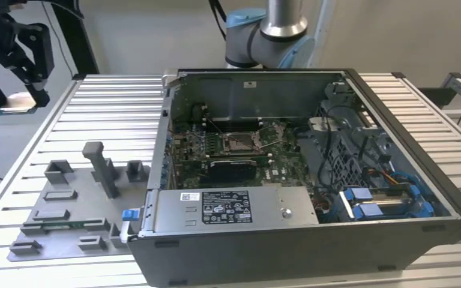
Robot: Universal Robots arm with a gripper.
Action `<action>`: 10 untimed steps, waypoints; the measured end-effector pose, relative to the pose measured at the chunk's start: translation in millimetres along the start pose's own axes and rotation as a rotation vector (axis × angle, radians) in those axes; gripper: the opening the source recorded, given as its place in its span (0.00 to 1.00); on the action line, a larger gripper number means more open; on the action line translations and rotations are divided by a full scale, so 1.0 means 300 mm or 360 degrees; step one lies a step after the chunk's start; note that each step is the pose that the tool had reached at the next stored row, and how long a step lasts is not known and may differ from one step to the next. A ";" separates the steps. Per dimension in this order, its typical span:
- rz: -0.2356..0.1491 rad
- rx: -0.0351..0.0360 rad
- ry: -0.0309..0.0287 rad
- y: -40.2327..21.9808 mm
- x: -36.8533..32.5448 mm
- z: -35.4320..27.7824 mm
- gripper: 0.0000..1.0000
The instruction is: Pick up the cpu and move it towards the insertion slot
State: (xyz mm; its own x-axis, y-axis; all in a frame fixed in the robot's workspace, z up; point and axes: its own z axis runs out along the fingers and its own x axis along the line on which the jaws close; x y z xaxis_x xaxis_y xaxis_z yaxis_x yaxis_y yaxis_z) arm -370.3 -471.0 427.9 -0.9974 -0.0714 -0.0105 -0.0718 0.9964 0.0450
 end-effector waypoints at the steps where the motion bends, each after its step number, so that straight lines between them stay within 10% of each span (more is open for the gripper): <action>1: 0.0000 0.0000 -0.00001 -0.001 -0.015 0.001 0.00; 10: 0.0000 0.0000 -0.00002 -0.011 -0.149 0.008 0.00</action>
State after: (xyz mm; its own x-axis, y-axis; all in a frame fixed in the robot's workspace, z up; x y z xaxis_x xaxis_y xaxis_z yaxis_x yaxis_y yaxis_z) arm -325.5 -471.0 425.7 -0.9974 -0.0715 -0.0106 -0.0719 0.9964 0.0451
